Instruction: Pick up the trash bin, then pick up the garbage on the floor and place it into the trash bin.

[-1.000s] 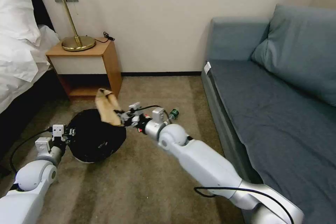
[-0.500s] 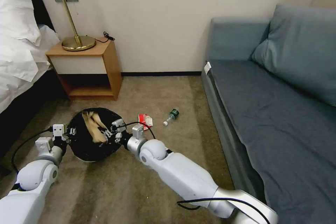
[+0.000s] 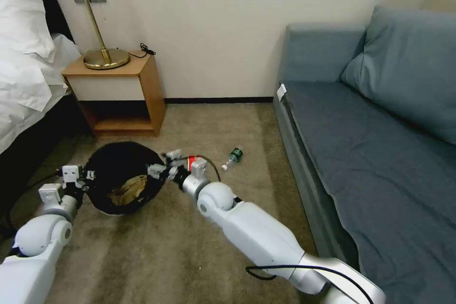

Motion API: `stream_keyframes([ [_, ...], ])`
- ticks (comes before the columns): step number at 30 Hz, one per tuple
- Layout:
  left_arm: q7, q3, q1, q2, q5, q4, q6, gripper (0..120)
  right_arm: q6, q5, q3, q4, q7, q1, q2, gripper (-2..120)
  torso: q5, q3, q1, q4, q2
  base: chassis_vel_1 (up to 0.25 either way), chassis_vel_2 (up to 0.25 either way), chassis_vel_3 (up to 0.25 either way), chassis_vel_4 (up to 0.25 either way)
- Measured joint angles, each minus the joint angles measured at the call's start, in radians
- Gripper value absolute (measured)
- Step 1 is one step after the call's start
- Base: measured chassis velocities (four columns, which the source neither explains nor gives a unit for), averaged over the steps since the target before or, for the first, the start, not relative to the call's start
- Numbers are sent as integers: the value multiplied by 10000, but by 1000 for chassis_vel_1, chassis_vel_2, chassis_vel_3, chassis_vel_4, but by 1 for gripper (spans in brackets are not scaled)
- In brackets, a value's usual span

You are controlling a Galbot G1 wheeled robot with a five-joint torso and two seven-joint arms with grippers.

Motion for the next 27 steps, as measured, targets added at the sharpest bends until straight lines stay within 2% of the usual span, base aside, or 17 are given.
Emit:
stream_keyframes([
  [2, -43, -87, 12, 162, -45, -14, 0, 4, -171, 260, 305, 76, 377, 84, -357, 98, 0, 0, 0, -1, 0, 0, 0, 0, 0],
  [3, -43, -87, 12, 162, -45, -14, 0, 4, -171, 260, 305, 76, 377, 84, -357, 98, 0, 0, 0, -1, 0, 0, 0, 0, 0],
  [4, -73, -150, 77, 321, -78, -46, 9, 4, -282, 380, 436, 86, 516, 104, -768, 99, 0, 0, 0, -1, 0, 0, 0, 0, 0],
  [5, -73, -150, 77, 321, -78, -46, 9, 4, -282, 380, 436, 86, 516, 104, -768, 99, 0, 0, 0, -1, 0, 0, 0, 0, 0],
  [6, -79, -180, 122, 441, -111, -73, 18, 4, -355, 413, 490, 87, 531, 101, -1083, 100, 1, 0, 0, -3, 0, 0, 0, 0, 0],
  [11, -100, -222, 166, 613, -137, -119, 34, 4, -396, 575, 801, -192, 222, -73, -1733, 100, 1, -1, 0, -1, 0, 0, 0, 0, 0],
  [12, -118, -222, 166, 637, -137, -166, 55, 4, -307, 615, 992, -600, 7, -173, -1914, 100, 0, 0, 0, -1, 0, 0, 0, 0, 0],
  [19, -215, -180, 87, 771, -121, -216, 85, 4, 235, 363, 1563, -2258, -550, -417, -2135, 100, 1, 0, 0, -5, 0, 0, 0, 0, 0],
  [27, -293, -131, 88, 938, -104, -293, 125, 4, 335, 274, 1833, -2548, -761, -662, -2239, 100, -2, 0, 0, -1, 0, 0, 0, 0, 0],
])
